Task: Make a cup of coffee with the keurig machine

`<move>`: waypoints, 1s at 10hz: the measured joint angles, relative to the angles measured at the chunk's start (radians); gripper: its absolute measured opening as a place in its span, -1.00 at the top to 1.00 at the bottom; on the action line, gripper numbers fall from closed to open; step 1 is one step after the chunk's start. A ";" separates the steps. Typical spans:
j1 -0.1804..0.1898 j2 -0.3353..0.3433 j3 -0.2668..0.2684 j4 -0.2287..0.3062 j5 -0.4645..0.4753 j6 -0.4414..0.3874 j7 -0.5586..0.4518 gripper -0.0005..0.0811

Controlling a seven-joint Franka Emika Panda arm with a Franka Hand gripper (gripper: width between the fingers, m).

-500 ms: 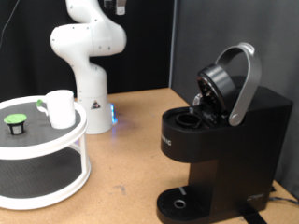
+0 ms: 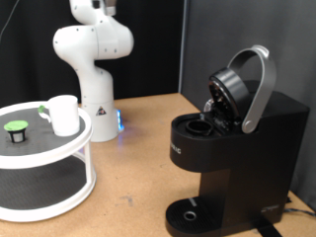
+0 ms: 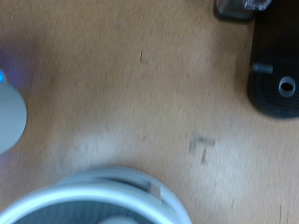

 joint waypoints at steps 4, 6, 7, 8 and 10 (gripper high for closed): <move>-0.041 -0.017 -0.052 -0.002 -0.059 -0.002 -0.022 -0.98; -0.041 -0.016 -0.057 -0.003 -0.072 -0.010 -0.041 -0.98; -0.043 -0.016 -0.072 -0.003 -0.097 -0.010 -0.067 -0.98; -0.049 -0.017 -0.099 -0.003 -0.117 -0.010 -0.098 -0.98; -0.066 -0.018 -0.166 -0.001 -0.140 -0.008 -0.154 -0.98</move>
